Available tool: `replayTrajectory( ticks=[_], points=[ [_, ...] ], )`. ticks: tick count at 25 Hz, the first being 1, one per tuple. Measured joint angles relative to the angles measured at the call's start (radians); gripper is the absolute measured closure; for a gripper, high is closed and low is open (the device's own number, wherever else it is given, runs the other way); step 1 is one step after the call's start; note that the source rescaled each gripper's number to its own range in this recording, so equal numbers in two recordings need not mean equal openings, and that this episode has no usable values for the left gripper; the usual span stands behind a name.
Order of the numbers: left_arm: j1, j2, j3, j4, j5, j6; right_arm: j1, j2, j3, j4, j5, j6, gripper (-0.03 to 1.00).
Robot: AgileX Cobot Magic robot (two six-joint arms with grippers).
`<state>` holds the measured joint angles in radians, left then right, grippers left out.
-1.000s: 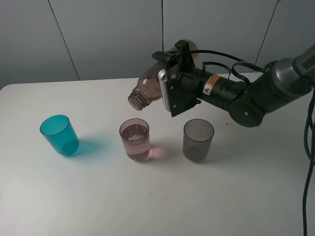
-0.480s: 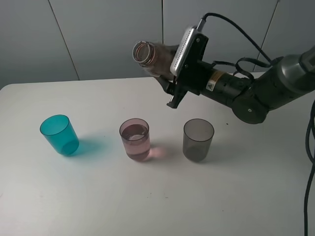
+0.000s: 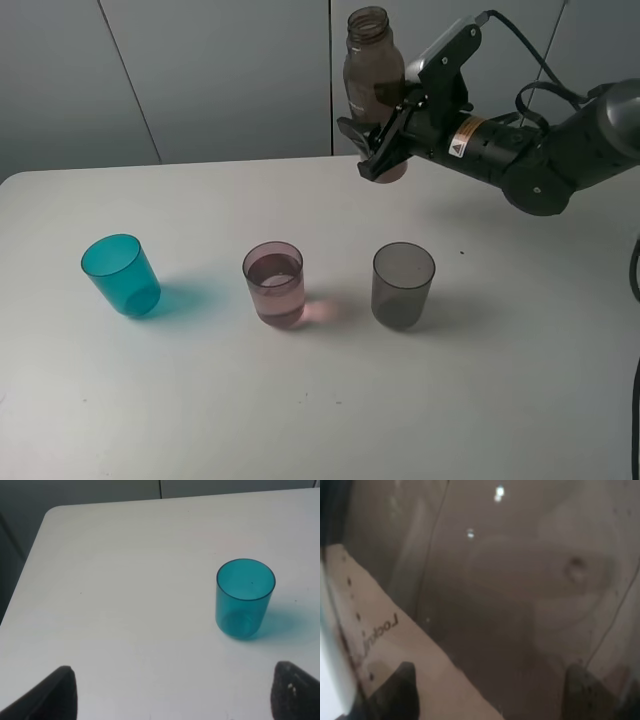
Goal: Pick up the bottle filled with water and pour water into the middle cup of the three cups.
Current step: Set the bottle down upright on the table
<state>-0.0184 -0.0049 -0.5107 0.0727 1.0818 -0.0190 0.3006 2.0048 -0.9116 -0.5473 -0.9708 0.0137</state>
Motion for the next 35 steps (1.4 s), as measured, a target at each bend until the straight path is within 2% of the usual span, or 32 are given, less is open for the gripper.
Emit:
replayTrajectory(
  ticks=[12, 22, 35],
  points=[
    [0.000, 0.000, 0.000, 0.000, 0.000, 0.000, 0.000, 0.242, -0.211, -0.068, 0.019, 0.236, 0.97],
    [0.000, 0.000, 0.000, 0.000, 0.000, 0.000, 0.000, 0.331, -0.232, -0.070, -0.074, 0.247, 0.97],
    [0.000, 0.000, 0.000, 0.000, 0.000, 0.000, 0.000, 0.348, -0.232, -0.070, -0.064, 0.220, 0.97]
  ],
)
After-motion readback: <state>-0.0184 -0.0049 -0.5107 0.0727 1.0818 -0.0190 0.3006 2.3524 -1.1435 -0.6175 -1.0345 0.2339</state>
